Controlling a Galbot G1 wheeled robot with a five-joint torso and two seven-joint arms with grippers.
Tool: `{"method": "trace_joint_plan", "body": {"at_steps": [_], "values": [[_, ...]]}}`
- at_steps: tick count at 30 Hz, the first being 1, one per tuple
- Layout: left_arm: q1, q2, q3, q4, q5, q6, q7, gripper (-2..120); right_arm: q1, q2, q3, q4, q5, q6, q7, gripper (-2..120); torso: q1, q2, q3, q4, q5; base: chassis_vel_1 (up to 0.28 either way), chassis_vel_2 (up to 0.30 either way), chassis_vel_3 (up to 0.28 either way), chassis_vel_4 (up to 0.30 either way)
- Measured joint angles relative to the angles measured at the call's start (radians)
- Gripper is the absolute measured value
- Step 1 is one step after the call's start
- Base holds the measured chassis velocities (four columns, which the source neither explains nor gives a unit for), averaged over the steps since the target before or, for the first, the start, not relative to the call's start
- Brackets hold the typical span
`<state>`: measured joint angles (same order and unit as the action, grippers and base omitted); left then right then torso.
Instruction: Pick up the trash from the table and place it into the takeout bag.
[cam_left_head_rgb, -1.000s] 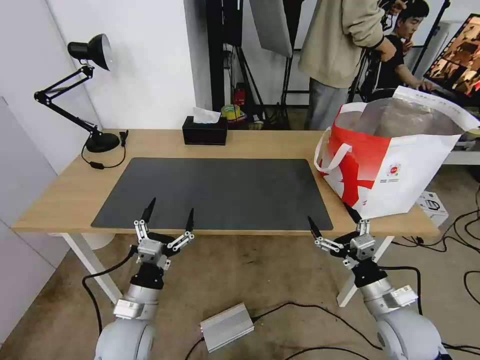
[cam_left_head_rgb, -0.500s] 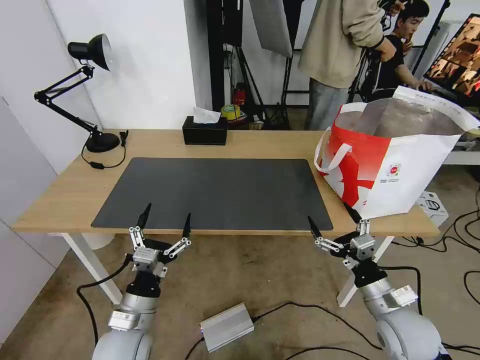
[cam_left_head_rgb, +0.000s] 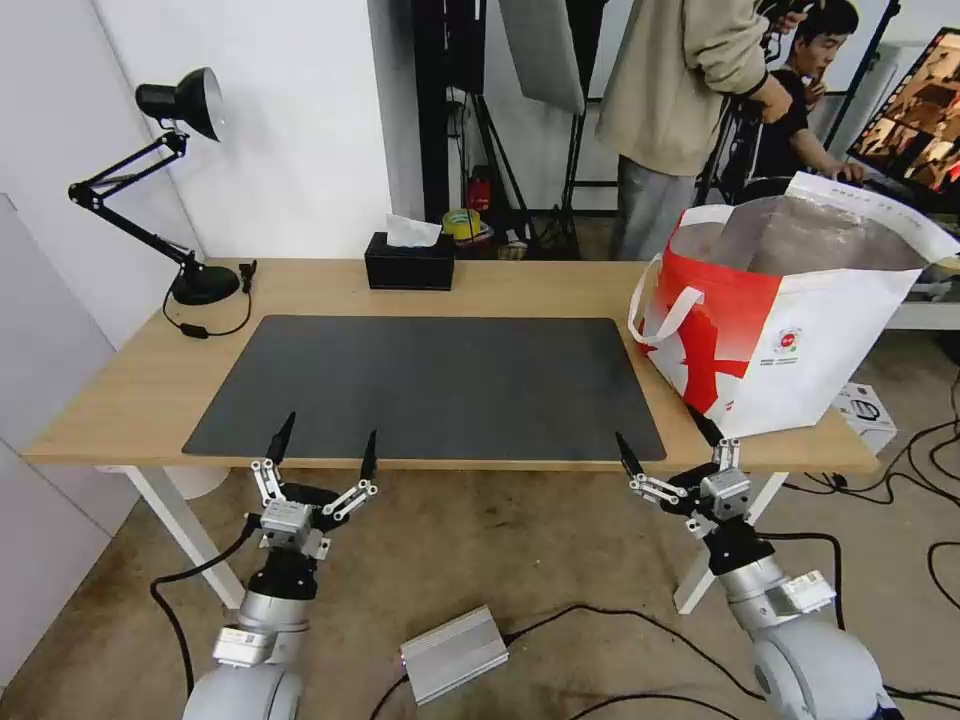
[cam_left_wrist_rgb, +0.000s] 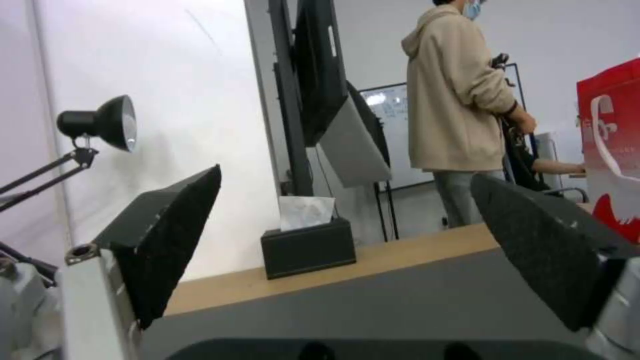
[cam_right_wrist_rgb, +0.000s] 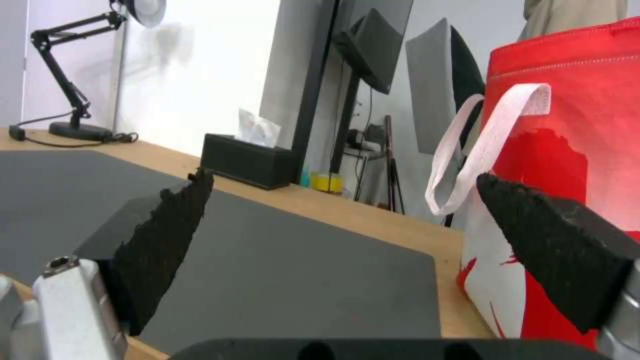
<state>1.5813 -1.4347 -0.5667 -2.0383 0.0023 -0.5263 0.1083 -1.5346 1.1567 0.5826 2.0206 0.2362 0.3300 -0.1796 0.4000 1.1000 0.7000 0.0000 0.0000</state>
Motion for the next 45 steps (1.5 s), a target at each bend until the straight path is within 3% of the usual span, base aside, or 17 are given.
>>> {"method": "trace_joint_plan", "body": {"at_steps": [45], "values": [[0.001, 0.0, 0.006, 0.006, 0.01, 0.001, 0.0, 100, 0.0, 0.0, 0.0, 0.0, 0.0, 0.0, 0.0, 100, 0.0, 0.0, 0.0, 0.0, 0.0, 0.0, 0.0, 0.0, 0.0]]}}
